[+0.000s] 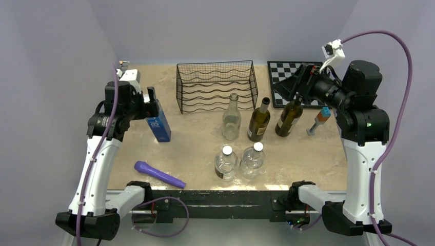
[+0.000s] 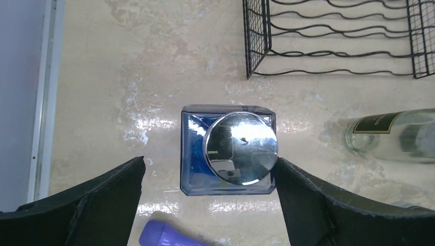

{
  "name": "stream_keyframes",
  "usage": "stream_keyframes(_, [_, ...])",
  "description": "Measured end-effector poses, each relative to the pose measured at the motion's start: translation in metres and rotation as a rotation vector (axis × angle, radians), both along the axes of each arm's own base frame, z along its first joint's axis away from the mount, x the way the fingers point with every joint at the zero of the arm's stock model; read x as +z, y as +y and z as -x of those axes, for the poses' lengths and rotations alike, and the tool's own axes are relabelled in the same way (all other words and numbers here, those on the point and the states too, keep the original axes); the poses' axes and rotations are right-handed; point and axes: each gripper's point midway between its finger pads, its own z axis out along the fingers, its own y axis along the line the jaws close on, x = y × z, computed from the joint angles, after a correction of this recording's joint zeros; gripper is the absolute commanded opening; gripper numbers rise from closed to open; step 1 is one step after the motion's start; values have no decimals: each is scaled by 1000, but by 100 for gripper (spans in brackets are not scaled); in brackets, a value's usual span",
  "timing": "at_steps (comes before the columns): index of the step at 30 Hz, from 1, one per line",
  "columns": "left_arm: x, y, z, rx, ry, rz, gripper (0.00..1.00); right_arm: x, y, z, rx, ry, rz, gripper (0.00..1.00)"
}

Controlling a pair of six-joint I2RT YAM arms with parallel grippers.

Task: Put the wine bottle on the wine rack

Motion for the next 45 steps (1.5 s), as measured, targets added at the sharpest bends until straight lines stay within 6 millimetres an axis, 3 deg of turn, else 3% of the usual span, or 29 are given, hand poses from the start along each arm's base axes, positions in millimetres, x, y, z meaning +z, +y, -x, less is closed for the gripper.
stream_keyframes(6, [-27, -10, -11, -82, 25, -12, 98, 1, 0, 1, -1, -7, 1, 98])
stream_keyframes(16, [-28, -14, -22, -133, -12, -38, 72, -3, -1, -1, -2, 0, 10, 99])
stream_keyframes(23, [-29, -16, -23, -147, -22, -50, 60, -2, 0, -5, 11, -18, 18, 99])
stream_keyframes(24, [-29, -15, -23, -149, -23, -53, 52, -2, 1, -5, 14, -23, 19, 99])
stream_keyframes(28, [-29, -16, -23, -157, -25, -57, 0, 2, 5, -3, 56, -56, 25, 99])
stream_keyframes(38, [-19, -23, -13, -212, 52, -59, 0, 6, 38, 15, 254, -155, 53, 99])
stream_keyframes(40, [-7, -27, -8, -235, 50, -49, 0, 5, 45, 21, 290, -179, 58, 99])
stream_keyframes(45, [48, -42, 1, -315, -54, -2, 0, 7, 62, 37, 379, -256, 49, 99])
